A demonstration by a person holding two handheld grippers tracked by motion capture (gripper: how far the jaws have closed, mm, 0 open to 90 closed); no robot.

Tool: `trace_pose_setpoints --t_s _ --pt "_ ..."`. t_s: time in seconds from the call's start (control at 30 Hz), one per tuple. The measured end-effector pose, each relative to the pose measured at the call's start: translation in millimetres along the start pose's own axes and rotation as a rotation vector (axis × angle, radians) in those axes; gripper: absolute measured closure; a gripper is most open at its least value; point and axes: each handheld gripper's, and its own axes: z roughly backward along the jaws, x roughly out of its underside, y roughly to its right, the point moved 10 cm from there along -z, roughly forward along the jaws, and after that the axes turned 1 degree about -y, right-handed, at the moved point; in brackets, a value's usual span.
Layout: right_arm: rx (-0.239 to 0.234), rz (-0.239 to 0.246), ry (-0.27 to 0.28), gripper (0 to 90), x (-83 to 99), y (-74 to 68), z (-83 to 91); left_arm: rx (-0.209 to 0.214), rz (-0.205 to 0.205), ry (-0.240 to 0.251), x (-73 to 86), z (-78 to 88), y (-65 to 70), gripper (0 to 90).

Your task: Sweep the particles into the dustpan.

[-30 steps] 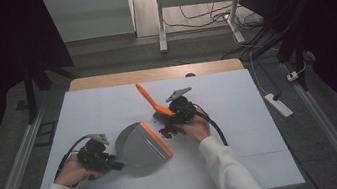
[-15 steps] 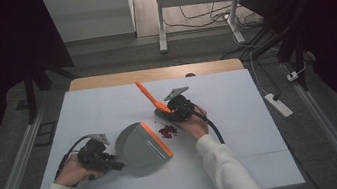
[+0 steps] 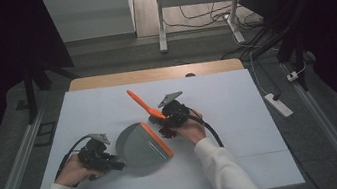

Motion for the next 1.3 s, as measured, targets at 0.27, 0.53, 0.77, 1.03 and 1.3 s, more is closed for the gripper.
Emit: trace_pose_setpoints --t_s 0.27,0.53,0.77,1.03,1.3 --pt "-0.028 0.02 0.002 70.1 -1.5 -10.1 -0.4 0.003 0.002 -0.001 0.0 -0.1 -0.2 61.7" --pt "-0.085 0.027 0.014 70.1 -6.3 -27.6 -0.7 0.003 0.0 -0.004 0.2 -0.5 -0.4 61.7" --pt "-0.133 0.003 0.089 70.1 -19.5 -35.1 9.2 0.003 0.0 -0.004 0.4 -0.9 -0.6 61.8" --pt "-0.06 -0.018 0.103 70.0 -18.1 -15.7 16.8 0.001 -0.001 -0.005 0.5 -0.6 -0.4 61.7" --pt "0.001 -0.074 0.073 70.0 -3.0 6.7 22.1 -0.002 -0.003 -0.006 0.8 -0.4 0.2 61.7"
